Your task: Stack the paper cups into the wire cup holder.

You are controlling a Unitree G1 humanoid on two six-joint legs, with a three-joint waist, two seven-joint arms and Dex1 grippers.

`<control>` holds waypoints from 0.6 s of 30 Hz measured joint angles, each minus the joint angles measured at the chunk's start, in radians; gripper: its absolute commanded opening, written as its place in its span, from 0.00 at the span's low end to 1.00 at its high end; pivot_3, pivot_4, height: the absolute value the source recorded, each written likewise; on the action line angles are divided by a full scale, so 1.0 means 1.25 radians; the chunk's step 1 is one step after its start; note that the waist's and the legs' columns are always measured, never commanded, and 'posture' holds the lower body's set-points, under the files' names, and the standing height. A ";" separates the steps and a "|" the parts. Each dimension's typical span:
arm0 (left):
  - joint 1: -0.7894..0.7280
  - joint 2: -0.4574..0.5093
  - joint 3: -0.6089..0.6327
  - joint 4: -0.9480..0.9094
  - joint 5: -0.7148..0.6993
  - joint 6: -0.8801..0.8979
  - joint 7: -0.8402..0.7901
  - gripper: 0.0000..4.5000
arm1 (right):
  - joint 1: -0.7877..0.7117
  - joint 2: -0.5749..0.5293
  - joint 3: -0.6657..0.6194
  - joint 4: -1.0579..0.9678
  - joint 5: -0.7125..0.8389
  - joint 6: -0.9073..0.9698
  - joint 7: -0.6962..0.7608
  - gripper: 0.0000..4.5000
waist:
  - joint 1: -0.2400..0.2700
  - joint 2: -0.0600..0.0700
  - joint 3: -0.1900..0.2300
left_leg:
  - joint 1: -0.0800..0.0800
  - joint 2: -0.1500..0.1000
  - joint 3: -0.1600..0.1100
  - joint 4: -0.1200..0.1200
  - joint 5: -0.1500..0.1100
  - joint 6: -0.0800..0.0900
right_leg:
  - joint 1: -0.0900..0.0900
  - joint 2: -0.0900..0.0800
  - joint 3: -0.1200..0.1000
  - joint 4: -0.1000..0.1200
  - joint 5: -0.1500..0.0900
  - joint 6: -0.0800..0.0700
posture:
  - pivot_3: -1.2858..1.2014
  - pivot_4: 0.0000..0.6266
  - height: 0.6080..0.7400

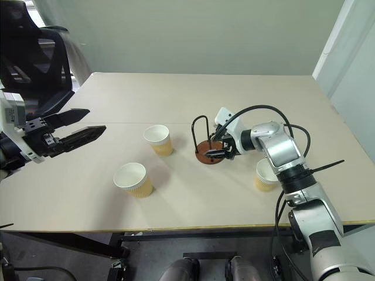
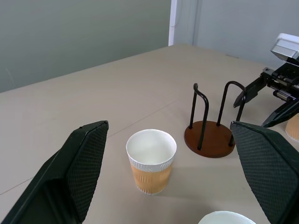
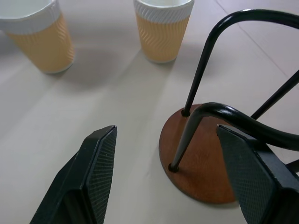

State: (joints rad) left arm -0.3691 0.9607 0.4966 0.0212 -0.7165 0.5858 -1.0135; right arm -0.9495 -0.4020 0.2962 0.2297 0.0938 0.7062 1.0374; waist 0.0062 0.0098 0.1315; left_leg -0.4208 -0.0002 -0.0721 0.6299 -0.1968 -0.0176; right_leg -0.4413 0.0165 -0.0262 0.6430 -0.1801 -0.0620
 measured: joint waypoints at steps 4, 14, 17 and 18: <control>0.000 0.000 0.000 0.000 0.000 0.000 0.006 0.99 | 0.000 0.022 0.000 0.000 0.000 0.012 -0.034 0.76 | 0.000 0.000 0.000 | 0.000 0.000 0.000 0.000 -0.001 0.000 | 0.000 0.000 0.000 0.000 0.000 0.000 | 0.52 0.24 1.00; 0.000 0.000 0.000 -0.001 0.000 0.000 0.012 1.00 | 0.000 0.044 0.000 0.005 -0.002 0.017 -0.084 0.34 | 0.000 0.000 0.000 | 0.000 0.000 0.000 0.000 -0.001 -0.001 | 0.000 0.000 0.000 0.000 0.000 0.000 | 0.52 0.24 1.00; 0.000 0.000 0.000 -0.001 0.000 0.000 0.013 1.00 | 0.000 0.062 0.000 0.005 -0.002 0.024 -0.102 0.09 | 0.000 0.000 0.000 | 0.000 0.000 0.000 0.000 -0.001 -0.001 | 0.000 0.000 0.000 0.000 0.000 0.000 | 0.52 0.24 1.00; 0.000 0.000 0.000 -0.002 0.000 0.000 0.013 1.00 | 0.000 0.067 0.001 0.005 -0.002 0.026 -0.108 0.01 | 0.000 0.000 0.000 | 0.000 0.000 0.000 0.000 -0.001 -0.001 | -0.001 0.000 0.000 0.000 0.000 0.000 | 0.52 0.24 1.00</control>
State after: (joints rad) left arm -0.3690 0.9602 0.4966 0.0191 -0.7168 0.5859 -0.9970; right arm -0.9493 -0.3188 0.2969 0.2361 0.0913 0.7388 0.9030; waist 0.0062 0.0098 0.1315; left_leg -0.4208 -0.0001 -0.0722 0.6299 -0.1983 -0.0188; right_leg -0.4419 0.0165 -0.0263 0.6431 -0.1805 -0.0626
